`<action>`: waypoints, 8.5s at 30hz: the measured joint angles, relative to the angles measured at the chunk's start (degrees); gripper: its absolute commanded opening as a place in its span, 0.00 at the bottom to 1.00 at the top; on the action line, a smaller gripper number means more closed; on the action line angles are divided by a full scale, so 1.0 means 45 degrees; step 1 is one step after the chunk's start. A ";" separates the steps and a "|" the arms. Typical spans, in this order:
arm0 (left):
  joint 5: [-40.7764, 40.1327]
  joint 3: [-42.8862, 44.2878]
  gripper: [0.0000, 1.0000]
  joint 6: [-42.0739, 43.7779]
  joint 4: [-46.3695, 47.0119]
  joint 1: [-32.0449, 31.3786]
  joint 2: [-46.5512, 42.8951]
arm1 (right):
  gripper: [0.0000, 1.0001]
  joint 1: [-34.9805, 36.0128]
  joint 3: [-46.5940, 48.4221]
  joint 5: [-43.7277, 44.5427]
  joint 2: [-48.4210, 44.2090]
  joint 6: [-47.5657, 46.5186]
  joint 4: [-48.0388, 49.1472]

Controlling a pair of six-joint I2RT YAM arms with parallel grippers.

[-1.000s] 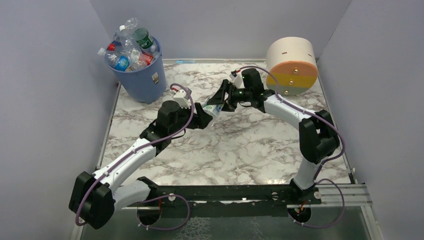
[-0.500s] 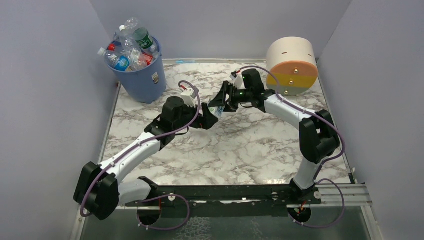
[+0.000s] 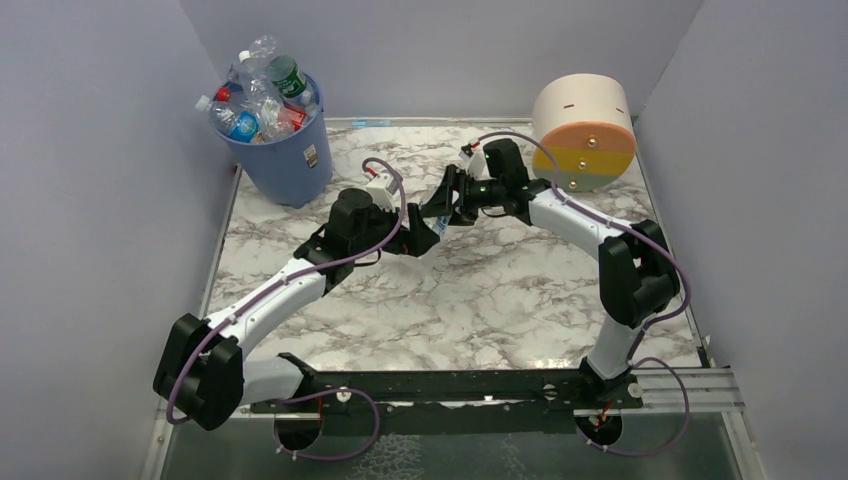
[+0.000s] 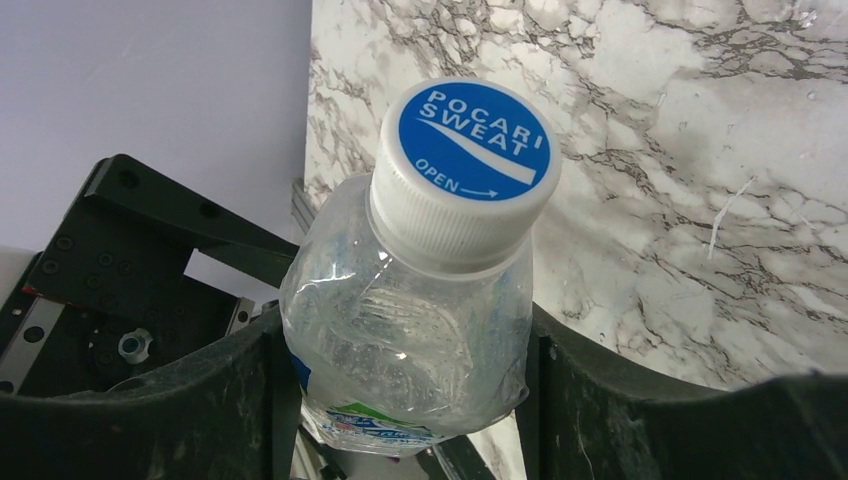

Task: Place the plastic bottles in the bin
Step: Pick up the plastic bottle at the center of the board, then place the plastic bottle in the trash bin.

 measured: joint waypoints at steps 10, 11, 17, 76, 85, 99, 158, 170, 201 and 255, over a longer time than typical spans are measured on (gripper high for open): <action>0.0185 0.0296 0.92 0.0010 0.0019 0.0010 0.0476 | 0.54 -0.0053 0.0000 -0.0058 -0.0024 -0.0466 -0.0136; 0.0204 0.0296 0.92 0.0010 0.0029 0.0010 0.0495 | 0.54 -0.0053 0.0000 -0.0087 -0.0024 -0.0491 -0.0136; 0.0257 0.0296 0.92 0.0005 0.0155 0.0010 0.0544 | 0.54 -0.0053 0.0000 -0.0228 -0.0024 -0.0573 -0.0131; 0.0466 0.0461 0.63 -0.0044 0.0384 0.0068 0.1073 | 0.83 0.0262 0.0253 -0.0743 -0.0049 -0.0928 -0.0515; 0.0461 0.0461 0.62 -0.0102 0.0481 0.0044 0.1069 | 0.99 0.0282 0.0403 -0.0743 -0.0053 -0.0981 -0.0573; 0.0442 0.0379 0.62 -0.0107 0.0588 0.0044 0.0753 | 0.99 0.0287 0.0403 0.0243 -0.1205 -0.0947 -0.1248; -0.4551 0.8660 0.65 0.2283 -0.6358 0.0418 -0.2234 | 0.99 -0.0583 -0.0204 0.1807 -0.4119 -0.1234 -0.2890; -0.6630 1.1997 0.66 0.3847 -0.6708 0.0782 -0.0534 | 0.99 -0.0593 -0.0908 0.1525 -0.4119 -0.1234 -0.2618; 0.2278 1.2211 0.62 0.0797 -0.3502 1.3104 0.3813 | 0.99 -0.0835 -0.1608 0.0593 -0.4065 -0.1229 -0.2035; 0.0432 1.2128 0.61 0.2254 -0.1695 1.0734 0.6397 | 1.00 -0.0835 -0.2526 -0.0199 -0.3162 -0.1078 -0.0874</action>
